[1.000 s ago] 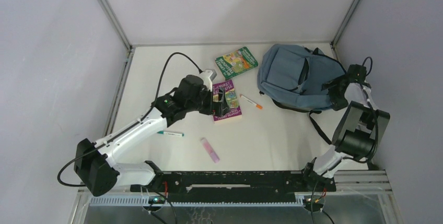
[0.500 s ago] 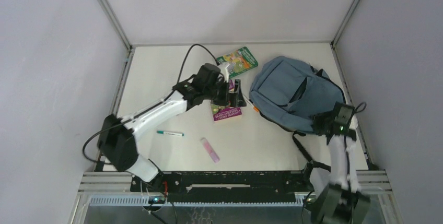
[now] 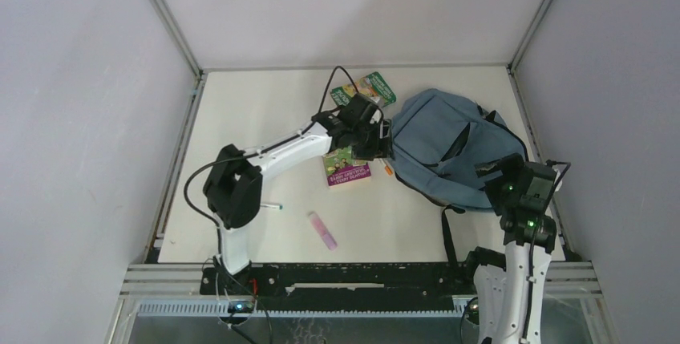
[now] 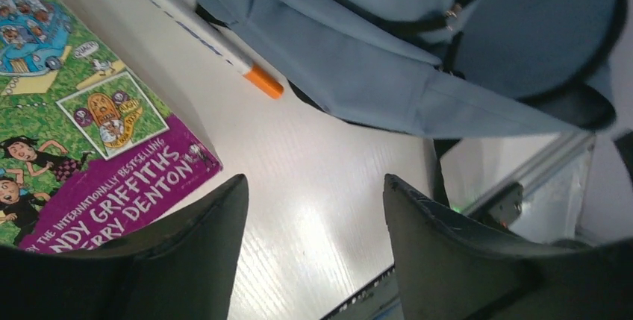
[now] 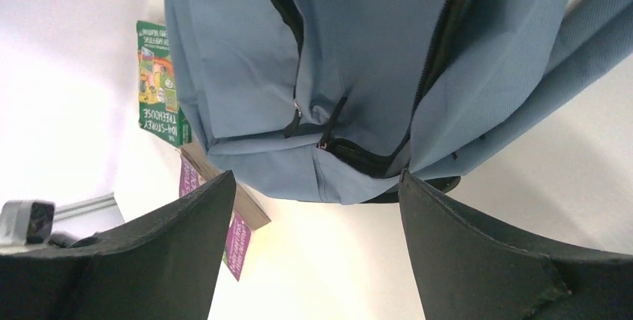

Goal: Pack the student bag
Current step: Adjust the student bag at the center of the board.

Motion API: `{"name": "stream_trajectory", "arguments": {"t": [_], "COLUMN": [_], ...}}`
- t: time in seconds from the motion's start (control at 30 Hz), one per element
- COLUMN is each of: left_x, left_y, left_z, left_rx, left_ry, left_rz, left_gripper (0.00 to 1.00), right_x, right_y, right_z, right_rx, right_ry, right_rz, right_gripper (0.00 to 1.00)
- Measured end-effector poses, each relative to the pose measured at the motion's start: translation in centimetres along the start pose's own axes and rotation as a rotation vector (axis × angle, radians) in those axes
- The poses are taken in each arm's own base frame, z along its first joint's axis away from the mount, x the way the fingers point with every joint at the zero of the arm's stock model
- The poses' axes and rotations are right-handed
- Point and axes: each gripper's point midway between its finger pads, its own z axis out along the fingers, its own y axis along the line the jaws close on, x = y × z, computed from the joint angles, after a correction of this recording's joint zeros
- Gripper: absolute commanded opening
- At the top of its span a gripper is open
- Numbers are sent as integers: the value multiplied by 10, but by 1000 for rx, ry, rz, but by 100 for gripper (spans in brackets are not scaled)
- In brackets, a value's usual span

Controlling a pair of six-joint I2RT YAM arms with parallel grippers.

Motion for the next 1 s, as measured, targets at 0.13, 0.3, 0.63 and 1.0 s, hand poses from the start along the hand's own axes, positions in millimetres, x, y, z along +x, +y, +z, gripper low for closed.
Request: {"name": "stream_trajectory", "arguments": {"t": [0.13,0.3,0.63,1.0], "left_x": [-9,-27,-65,-92], "left_y": [5,1,-41,-59], "left_z": [23,60,133,52], "left_rx": [-78,-108,83,101], "left_ry": [-6,8,15,-134], "left_rz": [-38,-48,-15,157], "left_gripper": [65,66,74,82], "right_x": [-7,-19,-35,-48], "right_y": [11,28,15,-55], "right_z": [-11,-27,-18,63], "right_rx": [-35,-73,37,392], "right_ry": [-22,-57,-53,122], "right_rz": [-65,-113,-164,-90], "right_gripper": [88,88,89,86]}}
